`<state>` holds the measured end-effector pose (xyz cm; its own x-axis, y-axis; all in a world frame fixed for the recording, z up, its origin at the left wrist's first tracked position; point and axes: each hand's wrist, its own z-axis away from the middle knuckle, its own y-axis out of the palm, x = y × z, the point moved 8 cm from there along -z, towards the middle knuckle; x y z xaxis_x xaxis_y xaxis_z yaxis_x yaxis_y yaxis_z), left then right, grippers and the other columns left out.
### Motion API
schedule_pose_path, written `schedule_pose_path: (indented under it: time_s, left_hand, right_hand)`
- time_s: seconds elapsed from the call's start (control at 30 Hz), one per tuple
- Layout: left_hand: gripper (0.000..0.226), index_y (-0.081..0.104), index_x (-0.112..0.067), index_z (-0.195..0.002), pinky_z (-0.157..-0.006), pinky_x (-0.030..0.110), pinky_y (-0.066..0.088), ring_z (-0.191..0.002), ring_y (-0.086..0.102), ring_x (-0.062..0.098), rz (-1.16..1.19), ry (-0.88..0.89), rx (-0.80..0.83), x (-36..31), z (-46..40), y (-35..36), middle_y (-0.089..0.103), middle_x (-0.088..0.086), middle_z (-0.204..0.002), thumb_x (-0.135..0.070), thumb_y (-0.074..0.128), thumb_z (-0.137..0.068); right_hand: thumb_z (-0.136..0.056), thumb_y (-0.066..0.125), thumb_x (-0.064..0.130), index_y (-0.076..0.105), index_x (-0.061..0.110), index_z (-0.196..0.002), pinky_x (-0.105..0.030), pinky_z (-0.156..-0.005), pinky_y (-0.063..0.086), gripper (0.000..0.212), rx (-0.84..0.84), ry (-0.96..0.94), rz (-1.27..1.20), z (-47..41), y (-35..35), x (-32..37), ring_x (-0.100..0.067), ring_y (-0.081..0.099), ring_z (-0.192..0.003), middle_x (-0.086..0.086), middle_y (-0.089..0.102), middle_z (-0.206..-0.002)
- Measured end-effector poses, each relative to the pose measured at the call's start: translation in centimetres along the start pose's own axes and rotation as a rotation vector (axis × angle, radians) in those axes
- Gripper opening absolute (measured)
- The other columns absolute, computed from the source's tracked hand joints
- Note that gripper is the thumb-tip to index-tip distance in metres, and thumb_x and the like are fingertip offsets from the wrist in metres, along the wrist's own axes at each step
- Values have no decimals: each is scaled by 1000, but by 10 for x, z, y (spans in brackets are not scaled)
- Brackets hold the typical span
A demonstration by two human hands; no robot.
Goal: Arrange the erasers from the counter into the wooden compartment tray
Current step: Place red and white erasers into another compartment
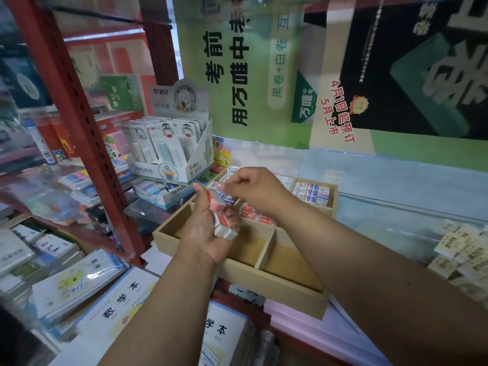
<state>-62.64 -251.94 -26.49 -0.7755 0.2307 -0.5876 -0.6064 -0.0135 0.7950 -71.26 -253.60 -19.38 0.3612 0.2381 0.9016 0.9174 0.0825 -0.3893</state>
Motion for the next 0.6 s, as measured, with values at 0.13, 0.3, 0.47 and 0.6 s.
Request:
schedule_pose_path:
  time_s: [0.13, 0.3, 0.47, 0.6]
  left_hand:
    - [44, 62, -20, -108, -55, 15, 40, -80, 63, 10, 5, 23, 24, -1, 4, 6, 70, 2, -97, -56, 43, -93]
    - [52, 63, -14, -108, -38, 15, 40, -51, 57, 10, 23, -38, -5, 3, 5, 3, 64, 6, -89, -60, 45, -89]
    - [35, 61, -11, -100, -44, 14, 40, -54, 60, 8, -11, -32, -23, 5, 3, 5, 69, 6, -76, -44, 50, -94]
    - [39, 60, -12, -93, -40, 15, 39, -48, 49, 7, 12, -74, -48, 6, 4, 3, 56, 1, -66, -49, 50, -93]
  right_hand:
    - [-67, 84, 17, 60, 18, -88, -20, -54, 45, 32, 100, -12, 142, 12, 20, 6, -7, 55, -55, 1, 64, -70]
    - [-78, 68, 0, 68, 12, -86, -26, -59, 49, 14, -31, 5, 98, 4, -12, 2, -14, 57, -61, 0, 62, -69]
    - [-71, 81, 13, 70, 10, -85, -34, -70, 56, 18, 102, 5, 152, 6, 1, -5, -10, 64, -65, -2, 70, -72]
    - [-75, 78, 8, 72, 9, -91, -19, -63, 52, 17, 73, -5, 154, 1, -10, -9, -4, 62, -62, 3, 67, -72]
